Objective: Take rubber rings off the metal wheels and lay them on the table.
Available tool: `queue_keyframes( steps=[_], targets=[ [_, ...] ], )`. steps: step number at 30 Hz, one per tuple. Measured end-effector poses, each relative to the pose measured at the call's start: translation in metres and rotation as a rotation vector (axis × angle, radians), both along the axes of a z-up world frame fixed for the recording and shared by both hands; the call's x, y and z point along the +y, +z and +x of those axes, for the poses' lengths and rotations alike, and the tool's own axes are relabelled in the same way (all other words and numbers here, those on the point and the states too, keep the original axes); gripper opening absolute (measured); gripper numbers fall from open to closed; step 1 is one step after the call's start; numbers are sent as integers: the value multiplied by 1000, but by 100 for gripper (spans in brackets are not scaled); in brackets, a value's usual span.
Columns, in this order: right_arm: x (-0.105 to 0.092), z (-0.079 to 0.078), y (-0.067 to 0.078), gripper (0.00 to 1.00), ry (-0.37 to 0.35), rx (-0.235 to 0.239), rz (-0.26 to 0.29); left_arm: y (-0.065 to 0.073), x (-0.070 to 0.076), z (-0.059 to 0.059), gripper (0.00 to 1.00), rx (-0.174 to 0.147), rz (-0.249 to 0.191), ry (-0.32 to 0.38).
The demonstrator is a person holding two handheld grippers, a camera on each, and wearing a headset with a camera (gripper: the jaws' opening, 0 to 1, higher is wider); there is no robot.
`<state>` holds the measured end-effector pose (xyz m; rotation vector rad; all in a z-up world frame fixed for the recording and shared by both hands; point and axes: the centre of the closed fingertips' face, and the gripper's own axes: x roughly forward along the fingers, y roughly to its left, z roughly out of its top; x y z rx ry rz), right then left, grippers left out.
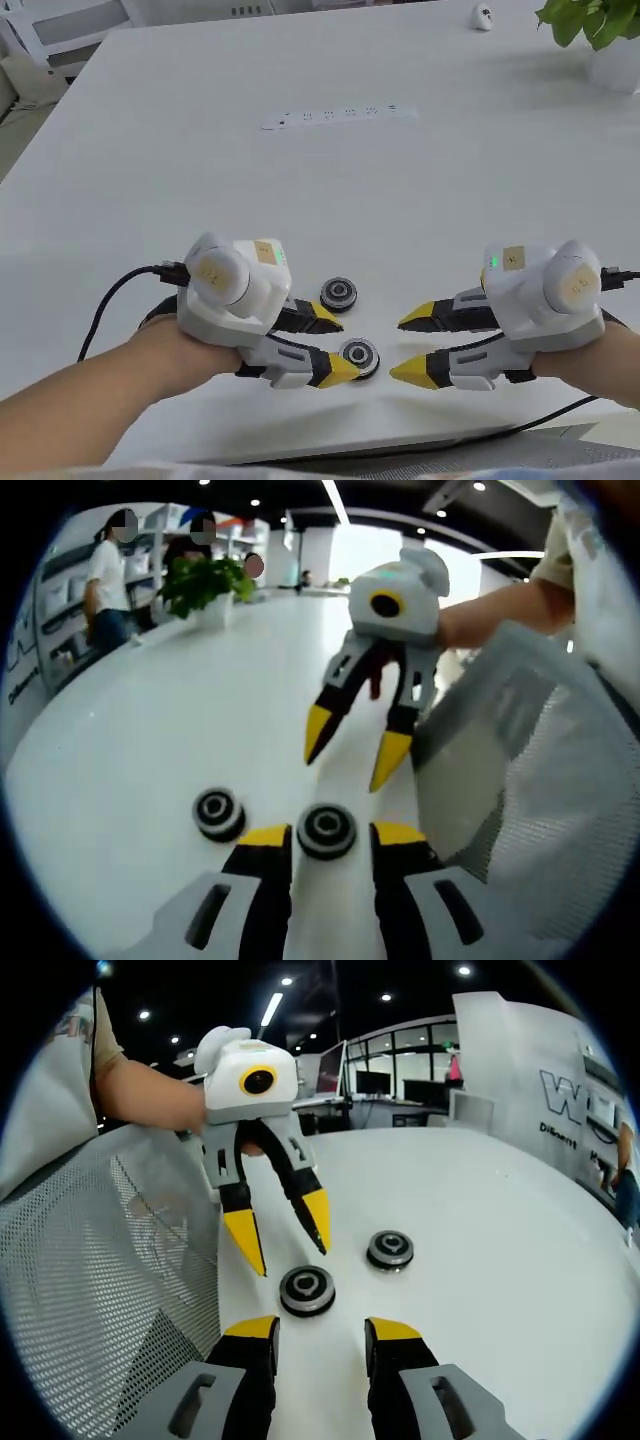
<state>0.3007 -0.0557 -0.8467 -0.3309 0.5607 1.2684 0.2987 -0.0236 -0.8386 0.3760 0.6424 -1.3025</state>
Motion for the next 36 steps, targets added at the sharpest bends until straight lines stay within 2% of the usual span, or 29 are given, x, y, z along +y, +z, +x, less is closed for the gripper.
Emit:
queue_keyframes(
  steps=[4, 15, 28, 31, 36],
  targets=[
    [-1, 0, 0, 33, -3, 1, 2, -3, -1, -1, 29, 3, 3, 1],
    [0, -2, -4, 32, -4, 9, -1, -5, -6, 1, 23, -18, 12, -2],
    [-1, -1, -4, 32, -4, 9, -2, -10, -9, 2, 15, -82, 45, -20],
    [2, -1, -5, 32, -2, 13, 2, -10, -10, 2, 15, -120, 58, -38],
    [7, -1, -8, 31, 6, 21, 3, -9, -11, 1, 14, -115, 57, -24]
  ],
)
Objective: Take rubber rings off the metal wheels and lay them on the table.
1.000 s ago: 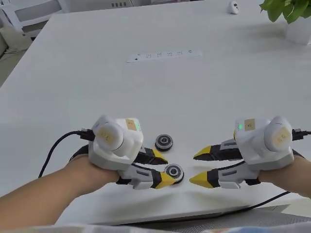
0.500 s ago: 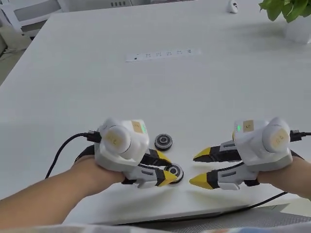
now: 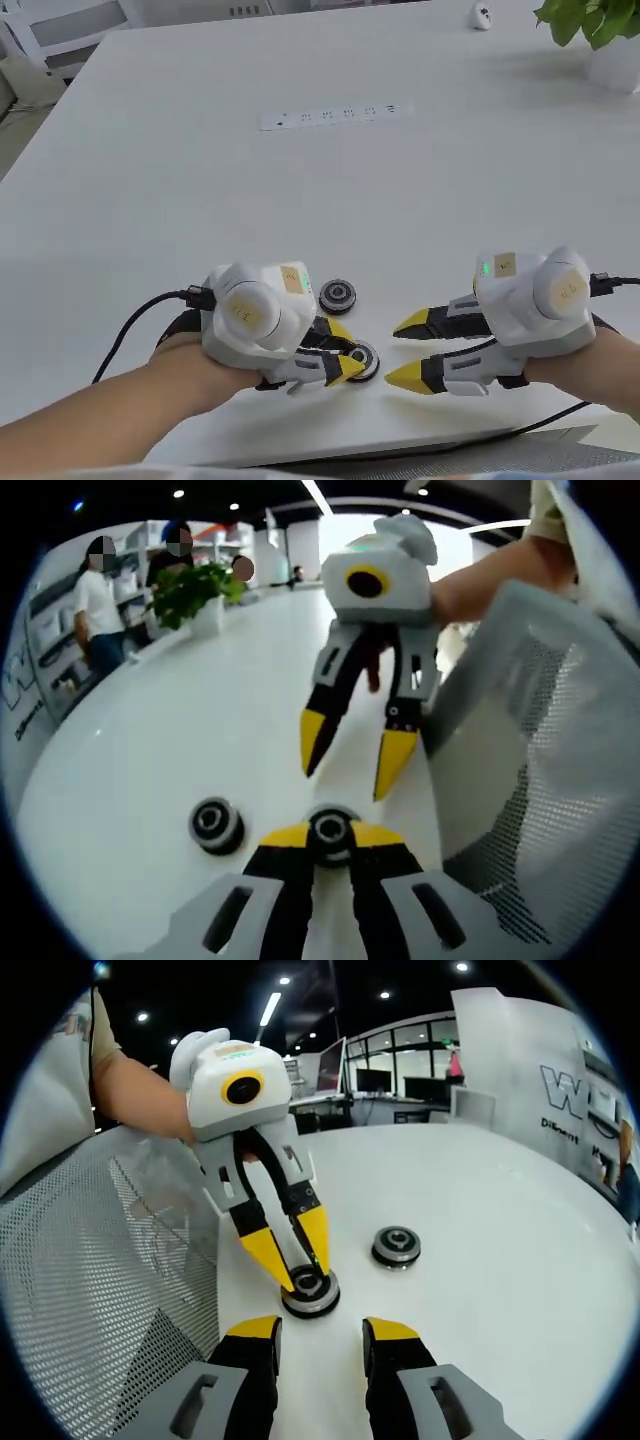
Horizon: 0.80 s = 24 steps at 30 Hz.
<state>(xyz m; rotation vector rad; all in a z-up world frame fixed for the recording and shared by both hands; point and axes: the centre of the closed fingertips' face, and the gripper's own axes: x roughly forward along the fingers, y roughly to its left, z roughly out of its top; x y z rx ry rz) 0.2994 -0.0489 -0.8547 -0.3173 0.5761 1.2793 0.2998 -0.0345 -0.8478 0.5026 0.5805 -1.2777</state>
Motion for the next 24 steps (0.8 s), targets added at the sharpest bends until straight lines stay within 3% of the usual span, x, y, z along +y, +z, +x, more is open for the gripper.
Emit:
queue_keyframes(
  steps=[8, 24],
  targets=[
    [8, 3, -1, 30, -14, 25, 37, 1, 0, 2, 14, -2, -7, 14],
    [18, -4, -9, 21, 5, 61, 51, -1, 0, 3, 14, -4, -13, 23]
  ],
)
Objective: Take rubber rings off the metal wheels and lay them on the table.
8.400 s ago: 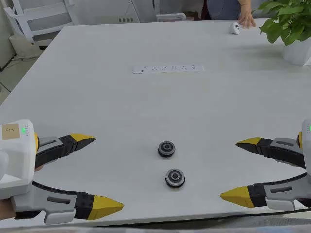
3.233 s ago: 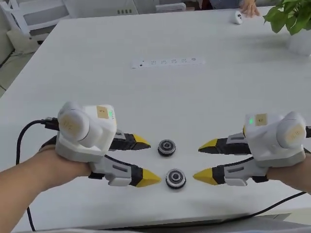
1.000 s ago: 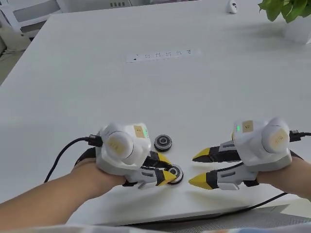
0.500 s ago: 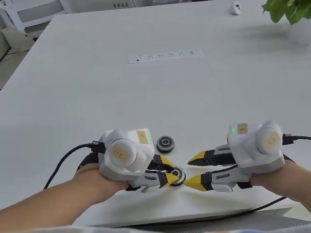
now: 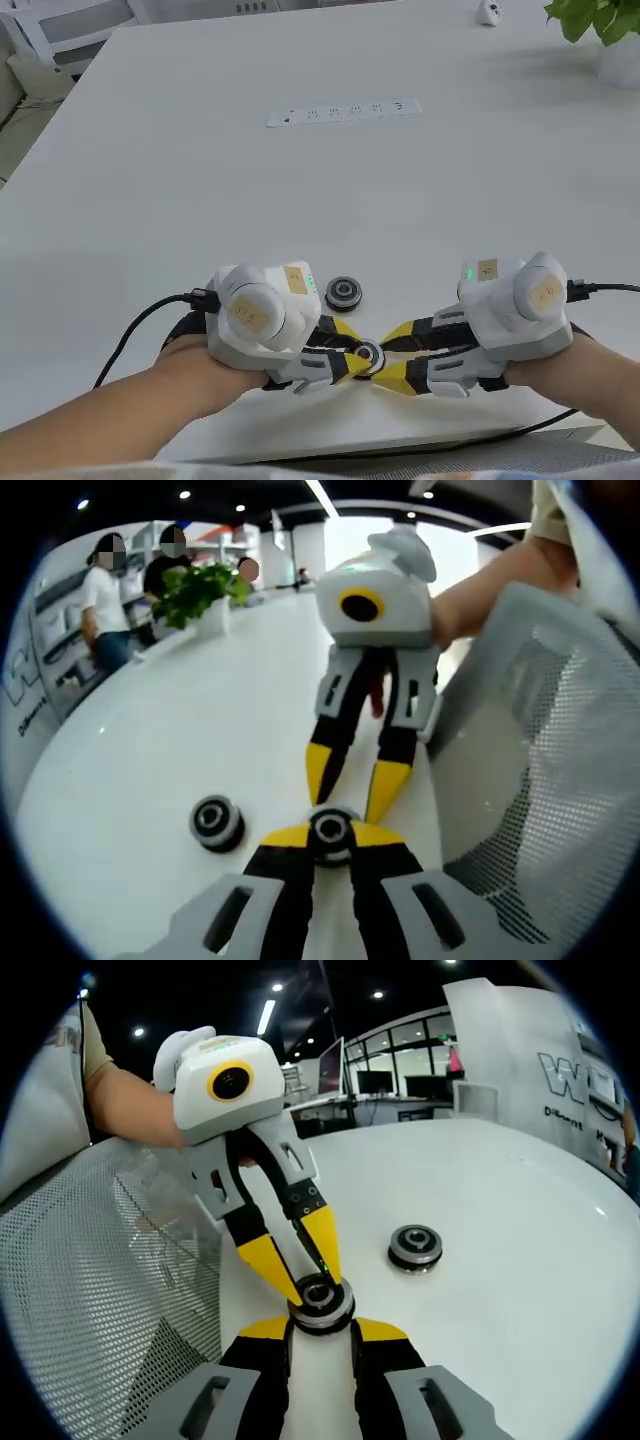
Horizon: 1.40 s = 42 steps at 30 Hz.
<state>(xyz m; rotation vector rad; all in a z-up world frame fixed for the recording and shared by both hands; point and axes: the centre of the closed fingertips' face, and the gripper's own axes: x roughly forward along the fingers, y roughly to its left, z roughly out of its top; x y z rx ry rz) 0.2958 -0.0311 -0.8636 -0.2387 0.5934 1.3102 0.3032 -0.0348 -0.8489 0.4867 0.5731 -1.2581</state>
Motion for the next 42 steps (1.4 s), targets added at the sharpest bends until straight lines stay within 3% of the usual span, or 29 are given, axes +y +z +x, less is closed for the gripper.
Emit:
queue_keyframes(
  steps=[11, 17, 30, 37, 42],
  targets=[
    [-1, -1, 1, 19, -12, 1, 9, -1, 0, 0, 14, -1, -2, 3],
    [-5, -2, -1, 11, -21, 10, 7, -1, 1, 0, 14, -1, -3, 5],
    [-7, -4, 0, 3, -52, 40, 18, -2, 1, 0, 13, -5, 0, 8],
    [-9, -1, 1, 0, -90, 63, 30, -1, 2, 0, 13, -10, 2, 8],
    [-12, 1, 2, 0, -128, 111, 63, -1, 1, 0, 13, -12, 4, 9]
  ],
)
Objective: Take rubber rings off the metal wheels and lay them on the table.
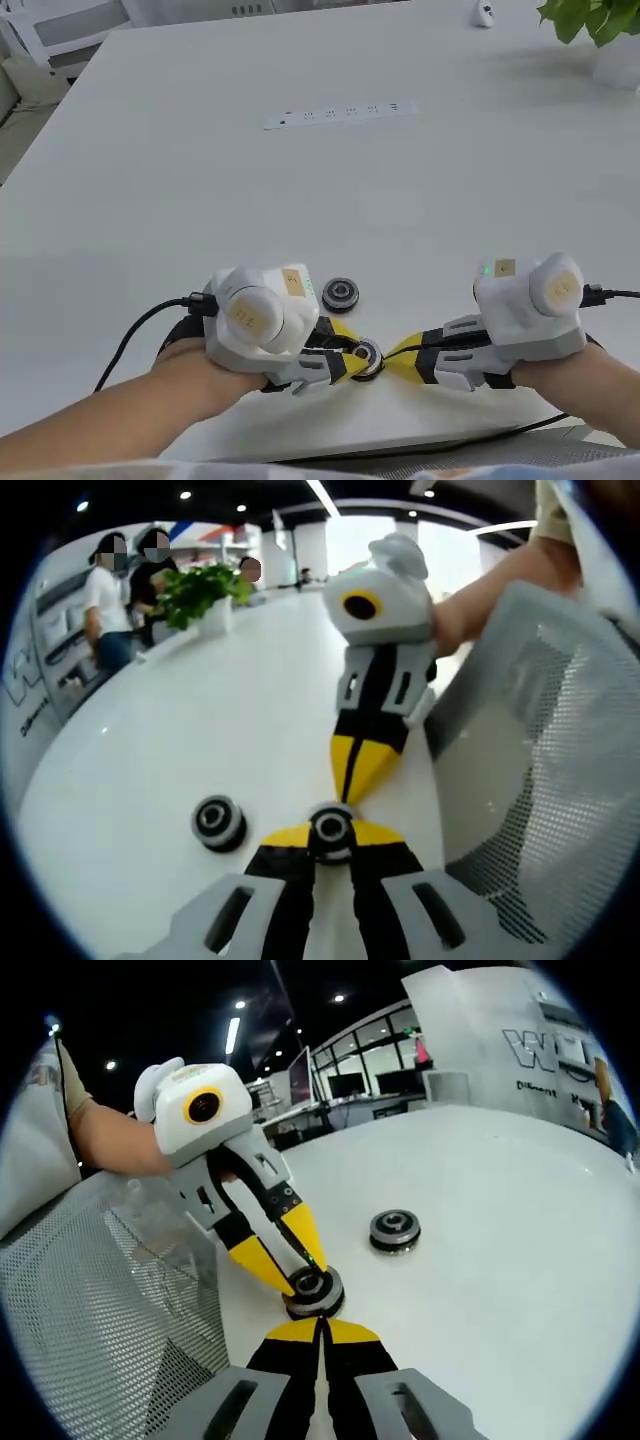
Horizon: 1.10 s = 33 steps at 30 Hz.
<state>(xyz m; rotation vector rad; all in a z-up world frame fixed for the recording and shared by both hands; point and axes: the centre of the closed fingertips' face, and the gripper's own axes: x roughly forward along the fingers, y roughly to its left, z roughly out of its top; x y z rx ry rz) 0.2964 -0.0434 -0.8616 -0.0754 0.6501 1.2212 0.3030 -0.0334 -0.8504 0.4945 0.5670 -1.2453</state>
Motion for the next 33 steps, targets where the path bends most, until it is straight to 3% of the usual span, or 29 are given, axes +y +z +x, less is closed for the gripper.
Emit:
queue_keyframes(
  steps=[11, 16, 24, 29, 33],
  targets=[
    [-3, 5, -1, 0, -68, 103, 55, 0, 0, 0, 13, -6, 5, 0],
    [-3, 7, 5, 0, -116, 149, 128, 0, 0, -1, 13, -8, 7, 0],
    [1, 6, 9, 0, -144, 174, 155, 0, 0, 0, 13, -8, 8, 10],
    [1, 6, 10, 0, -167, 217, 185, 0, 0, 0, 12, -6, 11, 16],
    [3, 5, 12, 0, -164, 216, 185, 0, 0, 0, 12, -7, 18, 19]
  ],
)
